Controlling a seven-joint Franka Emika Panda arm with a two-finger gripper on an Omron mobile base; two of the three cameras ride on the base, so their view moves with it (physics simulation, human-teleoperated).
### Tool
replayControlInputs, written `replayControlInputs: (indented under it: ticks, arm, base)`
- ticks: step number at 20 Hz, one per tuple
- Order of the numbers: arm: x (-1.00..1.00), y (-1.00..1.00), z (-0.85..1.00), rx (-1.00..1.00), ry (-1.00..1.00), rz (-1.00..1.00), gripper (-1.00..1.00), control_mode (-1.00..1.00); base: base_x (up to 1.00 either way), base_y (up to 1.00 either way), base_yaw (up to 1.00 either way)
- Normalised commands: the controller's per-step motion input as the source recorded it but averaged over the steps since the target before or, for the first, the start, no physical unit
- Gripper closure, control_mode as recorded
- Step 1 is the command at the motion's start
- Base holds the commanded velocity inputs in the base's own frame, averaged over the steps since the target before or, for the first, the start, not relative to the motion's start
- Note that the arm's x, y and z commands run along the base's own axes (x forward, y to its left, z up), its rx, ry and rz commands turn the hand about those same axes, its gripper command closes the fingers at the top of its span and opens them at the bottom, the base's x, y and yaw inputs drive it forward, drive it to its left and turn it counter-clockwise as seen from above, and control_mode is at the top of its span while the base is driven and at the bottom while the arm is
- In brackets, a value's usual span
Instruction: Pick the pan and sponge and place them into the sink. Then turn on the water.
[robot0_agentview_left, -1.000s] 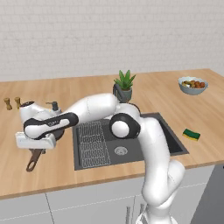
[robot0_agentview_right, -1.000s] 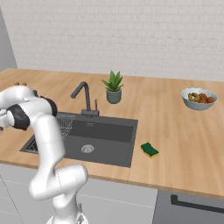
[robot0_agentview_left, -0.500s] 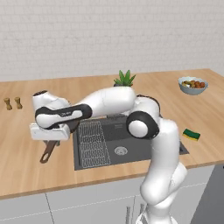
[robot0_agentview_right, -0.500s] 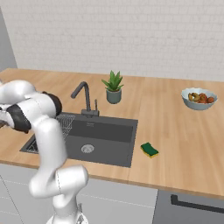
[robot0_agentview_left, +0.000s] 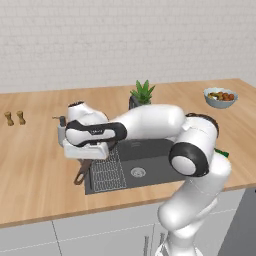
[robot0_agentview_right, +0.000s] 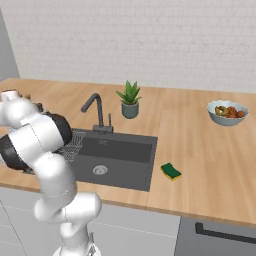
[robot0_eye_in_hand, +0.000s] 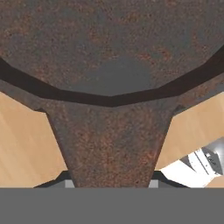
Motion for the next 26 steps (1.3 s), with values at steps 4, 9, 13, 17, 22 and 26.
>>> replayControlInputs:
  ticks: [4,9,13,17,22,26]
  arm:
    - [-0.27,-1.00,0.00,0.00,0.00,-0.06,1.00,-1.00]
    - [-0.17,-1.00,0.00,0.00,0.00,-0.09,1.00,-1.00]
    - [-0.10,-0.87,-0.01,0.00,0.00,-0.07,1.00,-1.00]
    - [0.00,-0.68,-0.04,0.00,0.00,-0.05,1.00,-1.00]
    - [0.03,-0.69,-0.05,0.00,0.00,-0.04,1.00,-1.00]
    - [0.06,-0.63,0.00,0.00,0.00,-0.02,1.00,-1.00]
  base:
    - [0.00,0.00,0.00]
    - [0.00,0.00,0.00]
    - [0.00,0.00,0.00]
    - [0.00,0.00,0.00]
    - [0.00,0.00,0.00]
    - [0.00,0.00,0.00]
